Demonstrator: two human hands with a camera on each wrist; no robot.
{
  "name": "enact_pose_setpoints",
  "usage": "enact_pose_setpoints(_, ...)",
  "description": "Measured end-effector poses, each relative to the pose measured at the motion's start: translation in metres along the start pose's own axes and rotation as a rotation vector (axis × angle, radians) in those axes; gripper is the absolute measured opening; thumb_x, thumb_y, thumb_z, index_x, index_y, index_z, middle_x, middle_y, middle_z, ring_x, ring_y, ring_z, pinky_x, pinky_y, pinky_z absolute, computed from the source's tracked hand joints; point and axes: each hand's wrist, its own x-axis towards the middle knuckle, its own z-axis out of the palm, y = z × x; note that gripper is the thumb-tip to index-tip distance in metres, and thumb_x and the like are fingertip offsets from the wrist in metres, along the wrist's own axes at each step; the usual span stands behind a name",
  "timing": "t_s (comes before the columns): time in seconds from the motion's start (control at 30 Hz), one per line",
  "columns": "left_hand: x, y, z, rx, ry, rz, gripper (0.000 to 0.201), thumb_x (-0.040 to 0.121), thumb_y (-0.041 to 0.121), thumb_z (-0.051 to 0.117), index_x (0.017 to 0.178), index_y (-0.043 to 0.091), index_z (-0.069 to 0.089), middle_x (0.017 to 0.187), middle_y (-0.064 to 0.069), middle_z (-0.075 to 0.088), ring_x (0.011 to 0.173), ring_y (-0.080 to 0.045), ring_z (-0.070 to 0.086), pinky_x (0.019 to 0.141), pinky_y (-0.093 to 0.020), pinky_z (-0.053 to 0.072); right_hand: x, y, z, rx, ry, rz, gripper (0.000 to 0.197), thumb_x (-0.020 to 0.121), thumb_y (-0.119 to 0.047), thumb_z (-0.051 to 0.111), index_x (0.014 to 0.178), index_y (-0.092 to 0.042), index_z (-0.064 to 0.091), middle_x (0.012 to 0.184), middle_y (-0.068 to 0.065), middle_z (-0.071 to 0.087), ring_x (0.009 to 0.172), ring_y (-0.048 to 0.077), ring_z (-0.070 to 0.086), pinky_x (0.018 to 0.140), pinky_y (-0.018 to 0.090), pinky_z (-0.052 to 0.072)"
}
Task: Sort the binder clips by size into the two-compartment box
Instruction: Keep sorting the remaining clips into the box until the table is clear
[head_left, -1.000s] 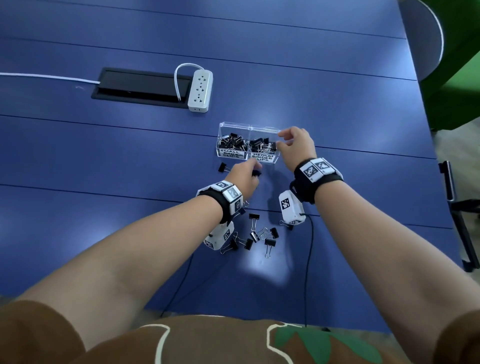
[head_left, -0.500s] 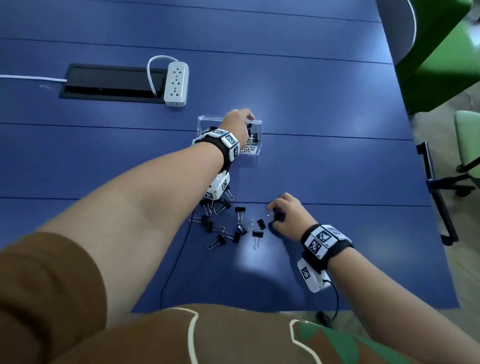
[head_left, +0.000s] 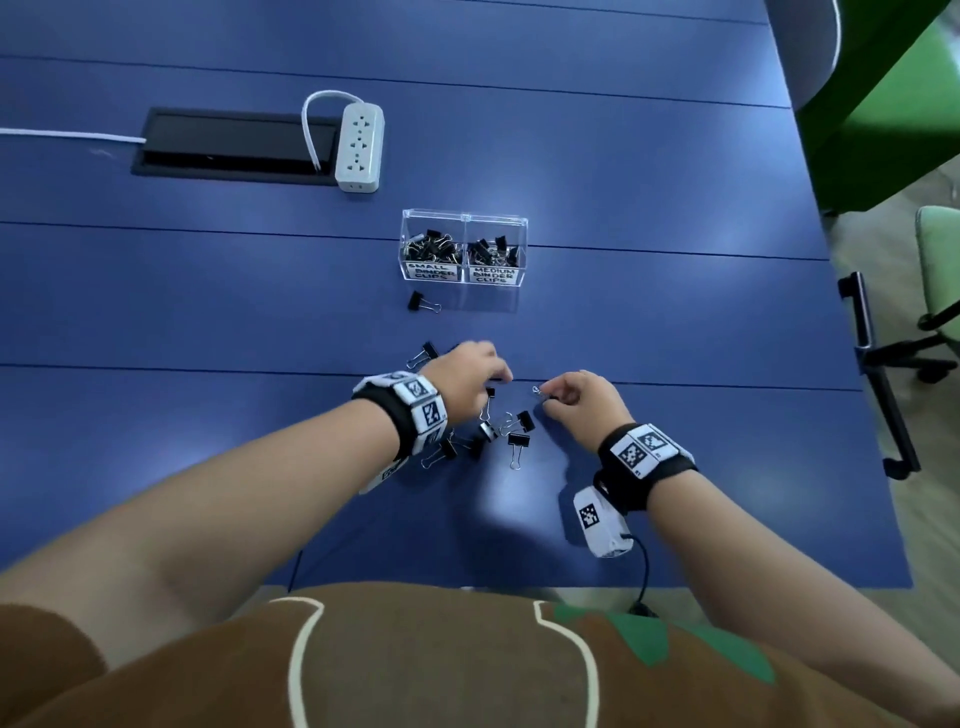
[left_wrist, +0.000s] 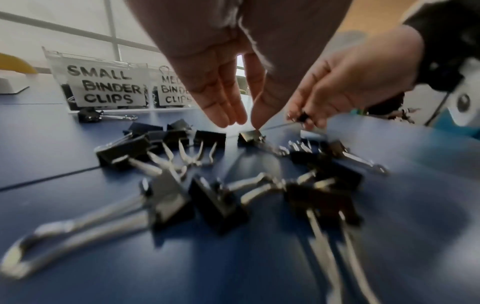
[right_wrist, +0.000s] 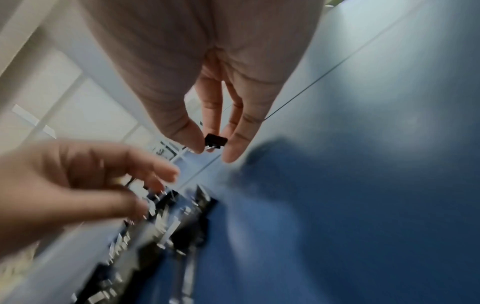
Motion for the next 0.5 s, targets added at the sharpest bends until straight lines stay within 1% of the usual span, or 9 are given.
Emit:
enact_pose_setpoints(0.07,-0.01,-0.004,0.014,0.049,-0.026,0.014,0.04,0.084,0.001,0.051,0.12,0.014,0.064,0.118,-0.008,0.056,0.11,-0.028,0.053,0.095,-0.041,0.046,0.001,-0.011,-0.002,0.16,0.005,0.051,0.013,0.082,-0.011,0.059,0.084,-0.018,0.069,0.071,-0.001,0.063,0.064,0.017,0.061,0.073,0.027,0.049)
enact_pose_setpoints(0.1,-0.013,-0.005,0.019,0.069,-0.021,0.022,0.038,0.085,0.002,0.052,0.12,0.012,0.063,0.118,-0.008,0.055,0.107,-0.029,0.054,0.092,-0.041,0.048,0.003,-0.019,-0.004,0.196,0.014,0.059,0.015,0.084,-0.011,0.056,0.082,-0.017,0.07,0.068,-0.002,0.063,0.061,0.016,0.062,0.072,0.028,0.051)
enact_pose_setpoints(0.13,-0.015,-0.006,0.022,0.08,-0.008,0.016,0.033,0.087,0.004,0.053,0.119,0.011,0.063,0.116,-0.009,0.054,0.103,-0.03,0.056,0.089,-0.041,0.049,0.008,-0.028,-0.006,0.213,0.027,0.051,0.019,0.084,-0.012,0.054,0.079,-0.019,0.071,0.065,-0.001,0.064,0.06,0.017,0.062,0.073,0.03,0.053)
enact_pose_setpoints(0.23,-0.019,-0.008,0.024,0.092,0.011,-0.031,0.026,0.09,0.011,0.055,0.115,0.007,0.058,0.112,-0.011,0.05,0.095,-0.033,0.058,0.085,-0.042,0.05,0.034,-0.062,-0.01,0.228,0.063,-0.024,0.025,0.084,-0.015,0.053,0.068,-0.027,0.066,0.065,0.006,0.065,0.063,0.021,0.061,0.078,0.044,0.058)
enact_pose_setpoints(0.3,-0.021,-0.007,0.023,0.089,0.017,-0.019,0.022,0.087,0.007,0.057,0.109,0.006,0.058,0.111,-0.013,0.05,0.095,-0.033,0.057,0.085,-0.045,0.049,0.055,-0.088,-0.012,0.202,0.078,-0.057,0.021,0.086,-0.014,0.054,0.071,-0.024,0.065,0.064,0.006,0.064,0.065,0.021,0.062,0.08,0.048,0.057)
enact_pose_setpoints(0.37,-0.023,-0.005,0.02,0.079,0.027,-0.031,0.017,0.088,0.006,0.057,0.105,0.005,0.057,0.111,-0.014,0.053,0.1,-0.031,0.054,0.088,-0.043,0.047,0.075,-0.114,-0.013,0.166,0.085,-0.095,0.014,0.088,-0.015,0.054,0.082,-0.017,0.066,0.064,0.002,0.063,0.066,0.02,0.062,0.078,0.042,0.058)
enact_pose_setpoints(0.4,-0.025,-0.004,0.018,0.07,0.031,-0.055,0.015,0.089,0.005,0.055,0.104,0.006,0.056,0.111,-0.013,0.055,0.102,-0.029,0.052,0.089,-0.04,0.046,0.083,-0.126,-0.014,0.132,0.086,-0.111,0.013,0.09,-0.016,0.054,0.087,-0.015,0.066,0.066,0.002,0.062,0.068,0.02,0.062,0.074,0.037,0.056)
enact_pose_setpoints(0.47,-0.03,-0.006,0.013,0.012,0.071,-0.099,0.013,0.089,0.003,0.051,0.101,0.007,0.056,0.107,-0.012,0.059,0.101,-0.027,0.05,0.088,-0.039,0.045,0.099,-0.147,-0.016,0.051,0.082,-0.141,0.014,0.091,-0.018,0.053,0.093,-0.014,0.067,0.068,-0.001,0.061,0.072,0.018,0.06,0.069,0.031,0.051)
enact_pose_setpoints(0.5,-0.034,-0.01,0.01,-0.036,0.108,-0.123,0.012,0.089,0.003,0.05,0.099,0.007,0.056,0.104,-0.011,0.06,0.098,-0.026,0.05,0.087,-0.04,0.045,0.107,-0.156,-0.015,0.015,0.076,-0.15,0.015,0.091,-0.018,0.053,0.095,-0.013,0.067,0.068,-0.002,0.06,0.072,0.018,0.059,0.07,0.03,0.05)
